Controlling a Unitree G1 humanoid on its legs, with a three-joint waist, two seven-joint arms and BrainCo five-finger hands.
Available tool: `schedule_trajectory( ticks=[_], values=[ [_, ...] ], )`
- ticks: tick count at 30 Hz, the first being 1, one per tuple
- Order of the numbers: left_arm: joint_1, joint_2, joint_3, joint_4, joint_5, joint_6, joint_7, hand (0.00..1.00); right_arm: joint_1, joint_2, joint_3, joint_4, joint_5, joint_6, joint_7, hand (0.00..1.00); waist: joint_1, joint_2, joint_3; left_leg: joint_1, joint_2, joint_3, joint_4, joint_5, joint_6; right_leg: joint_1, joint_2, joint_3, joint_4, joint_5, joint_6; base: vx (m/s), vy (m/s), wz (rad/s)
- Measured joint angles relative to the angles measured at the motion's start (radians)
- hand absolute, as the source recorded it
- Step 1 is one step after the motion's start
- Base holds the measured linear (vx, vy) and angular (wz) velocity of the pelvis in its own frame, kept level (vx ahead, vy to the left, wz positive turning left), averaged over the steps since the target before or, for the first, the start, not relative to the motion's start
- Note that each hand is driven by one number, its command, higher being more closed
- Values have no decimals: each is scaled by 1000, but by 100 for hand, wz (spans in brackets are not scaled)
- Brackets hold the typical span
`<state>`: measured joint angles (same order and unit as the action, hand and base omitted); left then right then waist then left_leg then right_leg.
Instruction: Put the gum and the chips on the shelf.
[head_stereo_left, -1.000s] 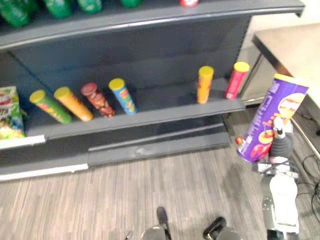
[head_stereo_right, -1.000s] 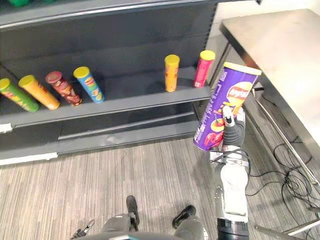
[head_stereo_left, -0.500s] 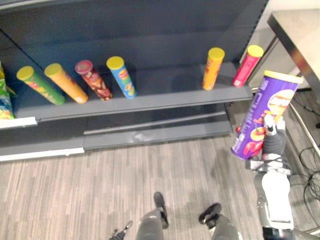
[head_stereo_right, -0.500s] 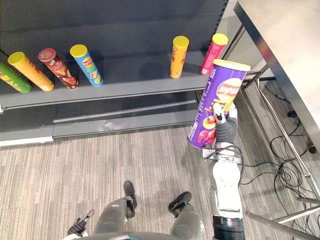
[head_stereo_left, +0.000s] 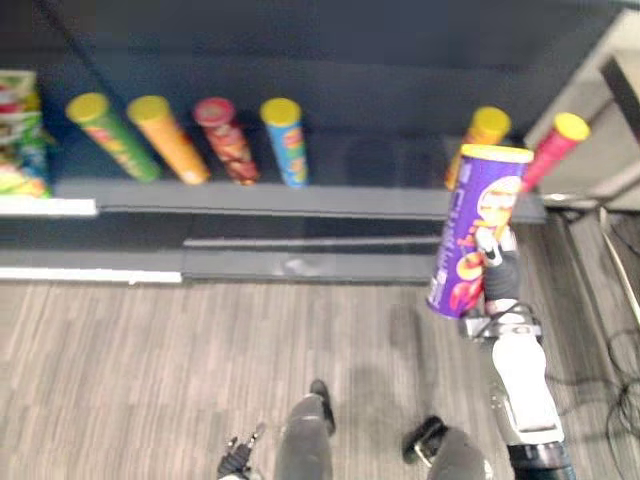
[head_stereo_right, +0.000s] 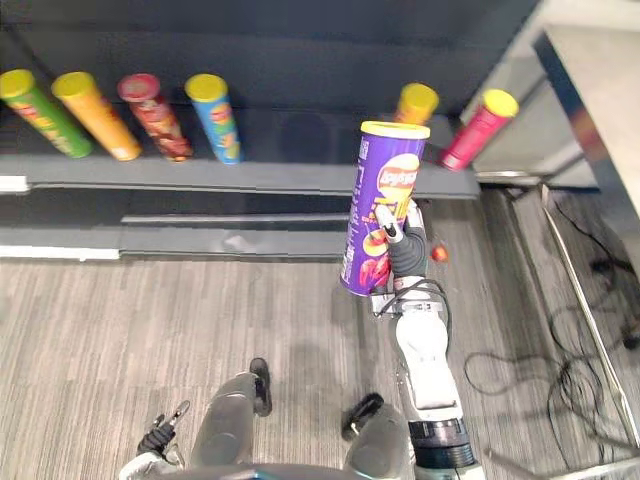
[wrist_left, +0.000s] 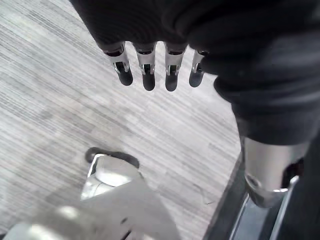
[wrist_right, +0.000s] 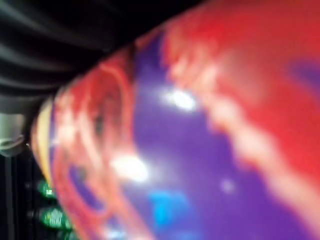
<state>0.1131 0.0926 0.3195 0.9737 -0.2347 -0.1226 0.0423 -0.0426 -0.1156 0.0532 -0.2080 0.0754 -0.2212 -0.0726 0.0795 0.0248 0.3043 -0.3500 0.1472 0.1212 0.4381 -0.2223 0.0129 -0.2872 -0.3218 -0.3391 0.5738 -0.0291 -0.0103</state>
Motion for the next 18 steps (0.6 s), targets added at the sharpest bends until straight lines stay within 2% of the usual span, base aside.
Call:
schedule_trajectory(
  ticks=[2, 3, 5, 6, 7, 9, 10, 11, 12, 14, 15, 17, 18],
  values=[
    [-2, 5, -1, 2, 0, -2, 1, 0, 4, 1, 16, 1, 0, 0, 16, 100, -1, -5, 0, 21, -47, -47, -34, 13, 21, -41, 71, 105, -63, -56, 5, 176, 26, 103],
    [-1, 4, -2, 8, 0, 0, 1, 0, 4, 1, 21, 1, 0, 0, 19, 100, -2, -6, 0, 32, -61, -56, -46, 16, 25, -52, 87, 121, -93, -59, 8, 260, 17, 117],
    [-1, -2, -12, 25, 0, 1, 1, 0, 5, 1, 27, 1, 0, 0, 20, 100, -25, 2, 9, 68, -115, -124, -60, 19, 20, -90, 148, 217, -231, -34, 46, 240, -14, 120],
    [-1, -3, -17, 26, 0, 0, 1, 0, 5, 1, 28, 1, 0, 0, 20, 100, -31, 2, 8, 72, -129, -149, -58, 19, 19, -95, 155, 246, -271, -21, 66, 268, -76, 136],
    [-7, -2, -21, 31, 0, 0, 1, 0, 6, -1, 27, 0, 1, 0, 20, 100, -51, 0, 8, 76, -157, -204, -49, 13, 10, -98, 163, 309, -341, -2, 94, 308, -143, 153],
    [-16, 7, -29, 45, 0, -3, -1, 0, 12, 1, 26, -3, 1, 1, 20, 100, -57, -23, 8, 92, -196, -272, -39, -3, -17, -97, 157, 396, -366, 23, 113, 326, -229, 154],
    [-20, 21, -33, 53, 0, -3, -3, 0, 28, 3, 26, -24, 2, 0, 25, 100, -61, -40, 4, 92, -214, -312, -22, -21, -42, -87, 147, 403, -351, 83, 148, 282, -339, 120],
    [-27, 9, -32, 65, 0, -1, -3, 0, 21, -1, 30, -25, 3, 1, 32, 100, -56, -19, 4, 85, -182, -340, -22, -28, -55, -88, 169, 356, -327, 65, 130, 294, -415, 104],
    [-27, 4, -29, 73, 0, 0, -5, 0, 15, 0, 32, -28, 3, 1, 35, 100, -51, -13, 2, 82, -152, -353, -44, -27, -72, -89, 189, 327, -333, 58, 119, 196, -339, 47],
    [-33, -10, -7, 91, 0, 2, -7, 0, 25, 12, 33, -52, 24, 1, 38, 100, -58, -16, 1, 82, -98, -376, -133, 7, -109, -90, 211, 258, -354, 48, 90, 138, -290, 56],
    [-33, -14, 3, 92, 0, 3, -8, 0, 32, 16, 29, -56, 28, 0, 37, 100, -63, -17, 0, 81, -82, -367, -159, 20, -111, -87, 213, 235, -361, 45, 81, 127, -296, 90],
    [-43, -13, 12, 101, 1, 5, -7, 0, 53, 16, 17, -57, 54, 0, 33, 100, -107, -17, 0, 84, 2, -157, -252, 107, -107, -76, 200, 150, -373, 36, 64, 86, -198, 100],
    [-49, -12, 13, 101, 1, 6, -6, 0, 59, 16, 14, -58, 56, 0, 32, 100, -110, -17, 0, 92, 12, -89, -279, 132, -112, -74, 193, 137, -377, 36, 64, 49, -75, 82]
  ],
)
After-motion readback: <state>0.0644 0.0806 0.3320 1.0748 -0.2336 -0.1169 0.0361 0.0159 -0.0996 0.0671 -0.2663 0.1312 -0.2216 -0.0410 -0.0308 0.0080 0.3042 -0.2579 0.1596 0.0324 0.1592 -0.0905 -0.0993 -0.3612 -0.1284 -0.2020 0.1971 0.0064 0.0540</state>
